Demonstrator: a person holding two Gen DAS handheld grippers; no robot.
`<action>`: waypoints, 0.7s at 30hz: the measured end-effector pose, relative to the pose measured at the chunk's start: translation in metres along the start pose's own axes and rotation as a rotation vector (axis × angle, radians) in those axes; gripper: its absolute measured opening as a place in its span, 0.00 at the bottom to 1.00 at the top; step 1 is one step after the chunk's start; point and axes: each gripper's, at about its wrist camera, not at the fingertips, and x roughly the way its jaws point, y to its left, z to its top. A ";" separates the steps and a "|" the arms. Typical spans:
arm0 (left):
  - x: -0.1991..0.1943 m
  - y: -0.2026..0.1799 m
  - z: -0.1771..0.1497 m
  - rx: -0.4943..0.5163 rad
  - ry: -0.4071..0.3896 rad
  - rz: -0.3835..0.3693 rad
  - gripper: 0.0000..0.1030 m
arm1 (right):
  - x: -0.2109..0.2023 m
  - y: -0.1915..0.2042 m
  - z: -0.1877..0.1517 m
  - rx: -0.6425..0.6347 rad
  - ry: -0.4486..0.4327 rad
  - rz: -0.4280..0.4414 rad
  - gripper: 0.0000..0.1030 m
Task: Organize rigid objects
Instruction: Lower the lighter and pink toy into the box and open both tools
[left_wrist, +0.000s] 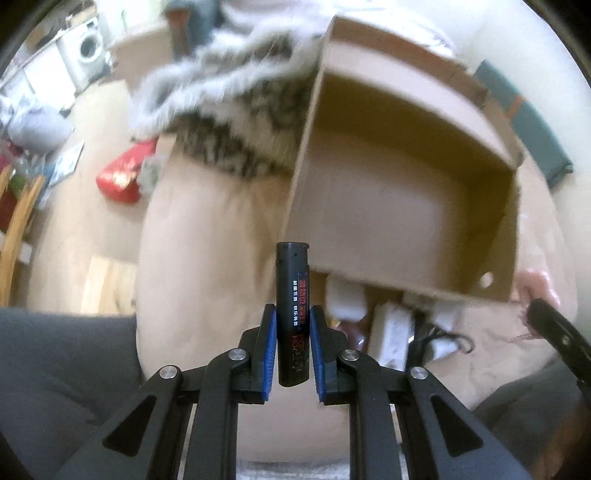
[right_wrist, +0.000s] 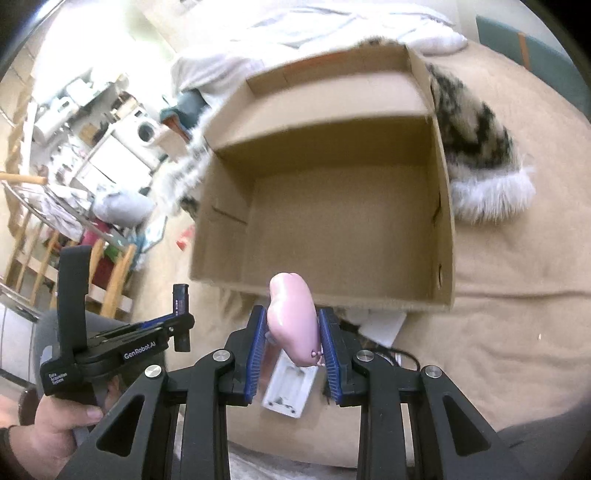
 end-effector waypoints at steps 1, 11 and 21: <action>-0.010 -0.006 0.007 0.015 -0.024 -0.007 0.15 | -0.002 0.002 0.005 -0.006 -0.010 0.004 0.30; -0.025 -0.034 0.062 0.097 -0.123 -0.037 0.15 | -0.013 0.010 0.061 -0.050 -0.079 0.017 0.30; 0.024 -0.047 0.096 0.145 -0.097 -0.054 0.15 | 0.035 -0.008 0.098 -0.041 -0.048 -0.015 0.30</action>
